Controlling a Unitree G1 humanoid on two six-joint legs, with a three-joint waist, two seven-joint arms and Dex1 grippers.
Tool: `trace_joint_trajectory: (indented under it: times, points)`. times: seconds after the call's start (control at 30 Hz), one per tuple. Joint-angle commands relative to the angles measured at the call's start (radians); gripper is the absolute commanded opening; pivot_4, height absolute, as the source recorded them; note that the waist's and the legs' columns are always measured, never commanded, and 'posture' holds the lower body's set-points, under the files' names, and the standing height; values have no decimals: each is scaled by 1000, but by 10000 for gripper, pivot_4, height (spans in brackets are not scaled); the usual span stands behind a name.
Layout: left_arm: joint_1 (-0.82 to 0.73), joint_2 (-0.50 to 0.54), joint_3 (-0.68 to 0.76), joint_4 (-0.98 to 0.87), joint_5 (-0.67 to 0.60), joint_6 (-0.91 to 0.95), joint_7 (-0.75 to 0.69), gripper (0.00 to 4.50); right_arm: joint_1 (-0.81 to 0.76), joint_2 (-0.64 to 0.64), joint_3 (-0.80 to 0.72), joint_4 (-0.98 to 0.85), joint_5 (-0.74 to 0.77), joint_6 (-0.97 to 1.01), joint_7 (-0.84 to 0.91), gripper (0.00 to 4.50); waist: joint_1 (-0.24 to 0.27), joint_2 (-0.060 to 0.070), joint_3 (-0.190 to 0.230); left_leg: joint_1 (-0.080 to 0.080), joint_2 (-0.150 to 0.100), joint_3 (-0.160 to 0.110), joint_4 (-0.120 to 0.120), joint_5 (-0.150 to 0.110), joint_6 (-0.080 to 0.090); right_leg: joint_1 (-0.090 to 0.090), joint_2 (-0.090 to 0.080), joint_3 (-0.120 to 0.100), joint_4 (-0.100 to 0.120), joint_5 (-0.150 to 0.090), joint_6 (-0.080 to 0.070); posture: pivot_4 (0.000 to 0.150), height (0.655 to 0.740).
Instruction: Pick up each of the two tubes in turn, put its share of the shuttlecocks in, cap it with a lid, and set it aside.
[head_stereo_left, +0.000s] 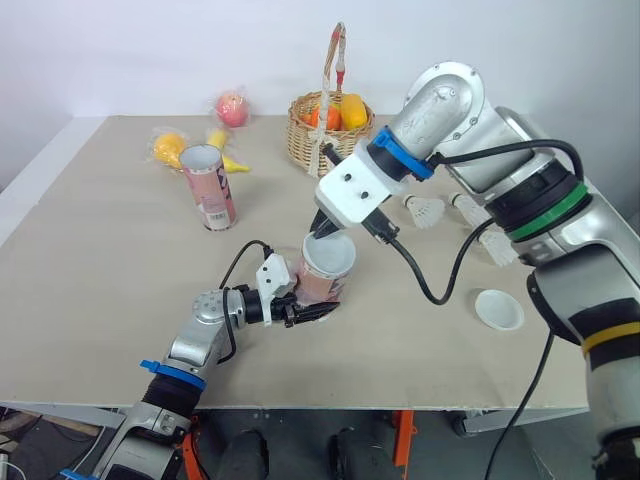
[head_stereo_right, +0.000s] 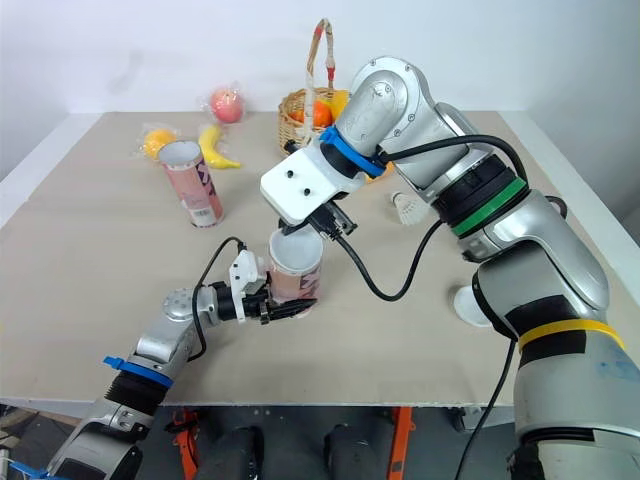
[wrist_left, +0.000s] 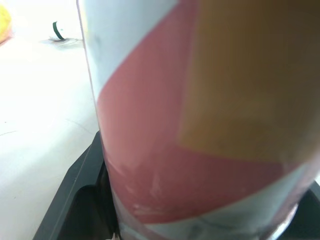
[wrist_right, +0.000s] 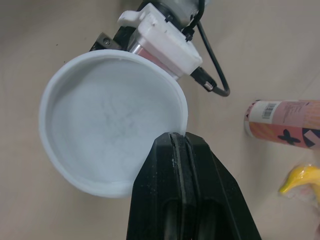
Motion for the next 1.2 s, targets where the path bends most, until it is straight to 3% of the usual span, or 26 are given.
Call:
trace_joint_trajectory:
  times: [0.03, 0.13, 0.2, 0.33, 0.47, 0.73, 0.9, 1.2]
  points:
    - [33, 15, 18, 61, 12, 34, 28, 29212, 26, 32, -20, -15, -23, 22, 49, 14939, -1, 0, 0, 0, 0, 0, 0, 0, 0, 0, 0, 0, 0, 0, 0, 1500, 7400]
    - [39, 13, 20, 55, 11, 36, 30, 29212, 5, 70, -88, 26, -45, 73, 29, 30356, -4, 0, 0, 3, 2, 1, 0, 0, 0, 1, 1, 0, 0, 2, -2, 1500, 7400]
    - [42, 12, 20, 54, 12, 37, 31, 29212, -39, 92, -140, 85, -53, 120, 14, 37776, -5, 0, 0, 5, 2, 1, 0, 0, 0, 2, 1, -1, 0, 3, -4, 1500, 7400]
    - [47, 12, 21, 46, 11, 40, 35, 29212, -79, 69, -235, 138, -10, 196, 45, 37776, -4, 0, 0, 5, 3, 2, -1, 2, 3, 1, 1, -1, 0, 4, -7, 1500, 7400]
    - [52, 14, 21, 37, 9, 43, 39, 29212, -4, -14, -316, 13, 121, 381, 49, 37776, -4, -1, 0, 4, 2, 2, -2, 1, 2, 1, 1, -1, 0, 3, -5, 1500, 7400]
    - [56, 29, 19, 29, 5, 52, 29, 29212, 231, -75, -395, -271, 166, 563, -4, 309, -7, 1, 1, 4, 1, 1, -5, 1, 2, 1, 2, 1, 0, 1, -3, 1500, 7400]
    - [46, 32, 17, 31, 4, 56, 25, 29212, 249, -43, -364, -309, 125, 582, -17, 309, -7, 1, 0, 4, 1, 1, -4, 1, 2, 0, 2, 1, 0, 2, -3, 1500, 7400]
    - [55, 33, 16, 23, 5, 57, 27, 29212, 201, 49, -272, -208, -2, 476, 11, 309, -8, 1, 0, 4, 1, 2, -4, 1, 2, 0, 2, 1, 0, 2, -3, 1500, 7400]
